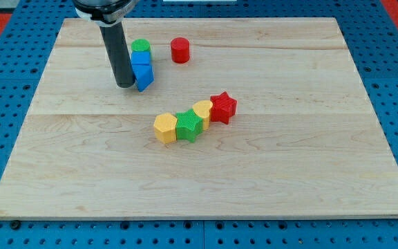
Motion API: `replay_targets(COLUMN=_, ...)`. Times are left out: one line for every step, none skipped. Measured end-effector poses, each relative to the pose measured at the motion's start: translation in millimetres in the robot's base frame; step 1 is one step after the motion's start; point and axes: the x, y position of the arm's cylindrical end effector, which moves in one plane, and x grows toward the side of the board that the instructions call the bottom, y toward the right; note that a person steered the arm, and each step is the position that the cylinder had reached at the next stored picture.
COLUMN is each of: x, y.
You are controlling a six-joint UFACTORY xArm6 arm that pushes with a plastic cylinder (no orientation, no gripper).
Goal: Move the green star bottom to the blue triangle
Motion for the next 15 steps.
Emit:
replay_targets(x=7, y=-5)
replay_targets(x=45, y=-16)
replay_targets(x=99, y=-13)
replay_targets(x=160, y=-11)
replay_targets(x=171, y=51)
replay_targets(x=169, y=88)
replay_targets(x=164, y=115)
replay_targets(x=162, y=148)
replay_targets(x=145, y=149)
replay_targets(x=131, y=149)
replay_targets(x=117, y=146)
replay_targets(x=108, y=116)
replay_targets(x=108, y=79)
replay_targets(x=104, y=64)
replay_targets(x=97, y=51)
